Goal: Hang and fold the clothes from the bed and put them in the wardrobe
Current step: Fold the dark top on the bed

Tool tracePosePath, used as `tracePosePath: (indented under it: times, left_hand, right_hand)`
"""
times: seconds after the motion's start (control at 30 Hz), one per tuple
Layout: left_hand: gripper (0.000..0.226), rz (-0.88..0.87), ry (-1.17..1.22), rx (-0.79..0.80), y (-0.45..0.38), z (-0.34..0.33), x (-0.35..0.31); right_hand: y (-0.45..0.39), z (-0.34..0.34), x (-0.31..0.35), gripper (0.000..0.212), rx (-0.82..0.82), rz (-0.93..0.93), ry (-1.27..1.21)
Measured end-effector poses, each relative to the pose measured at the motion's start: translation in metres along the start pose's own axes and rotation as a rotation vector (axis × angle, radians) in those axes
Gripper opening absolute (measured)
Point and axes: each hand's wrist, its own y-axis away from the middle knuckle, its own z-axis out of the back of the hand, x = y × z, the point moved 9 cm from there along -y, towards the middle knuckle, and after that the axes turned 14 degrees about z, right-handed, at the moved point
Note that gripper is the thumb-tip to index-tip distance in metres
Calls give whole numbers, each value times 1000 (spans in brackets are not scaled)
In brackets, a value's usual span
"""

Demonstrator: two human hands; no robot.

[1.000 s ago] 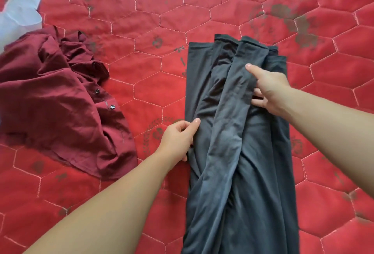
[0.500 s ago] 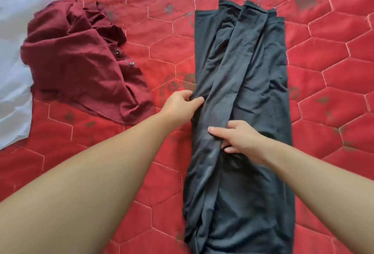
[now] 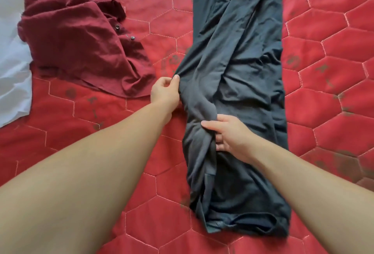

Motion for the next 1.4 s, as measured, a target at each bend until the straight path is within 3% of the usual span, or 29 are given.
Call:
tracePosePath:
  times: [0.13,0.27,0.33,0.4,0.5,0.6,0.73,0.83,1.03,1.13,1.23,1.33,1.4]
  left_hand:
    - [29,225,-128,242,24,-23,36]
    - [41,202,-351,304,39,-23,48]
    - [43,180,-401,331,43,-23,51]
    - [39,178,-443,363,51,-22,55]
    - [35,200,-449,455,65,-26,63]
    - [49,196,-486,511,75,-26,70]
    - [57,47,-711,396,81,-18,77]
    - [52,-16,-718,303,90,-11,90]
    - [59,-33,-695,232,121,5,129]
    - [87,-297,-865,33,151,11,127]
    - [93,-683,-1163,-167,188,0,130]
    - [79,-835,-1174,-201,206,-7,143]
    - [59,-857,-1204,-143,213,-15,158]
  right_hand:
    - [12,1,-22,30,52,-95,334]
    - [17,-4,-21,41,90,-108,450]
    - [20,-6,-21,34,93,-75,559]
    - [23,-10,-24,21,91,-26,525]
    - [32,-12,-30,15,59,-33,228]
    - [42,-8,-38,22,78,-31,340]
    - [54,-9,-40,29,61,4,557]
    - [66,-15,-43,25,57,48,621]
    - [101,-14,-55,37,125,176,1036]
    - [125,-12,-61,56,174,264,1235]
    - [146,4,-70,73,165,360,1513]
    - [163,26,-73,84,86,476,1667]
    - [174,43,-74,79,13,519,1684]
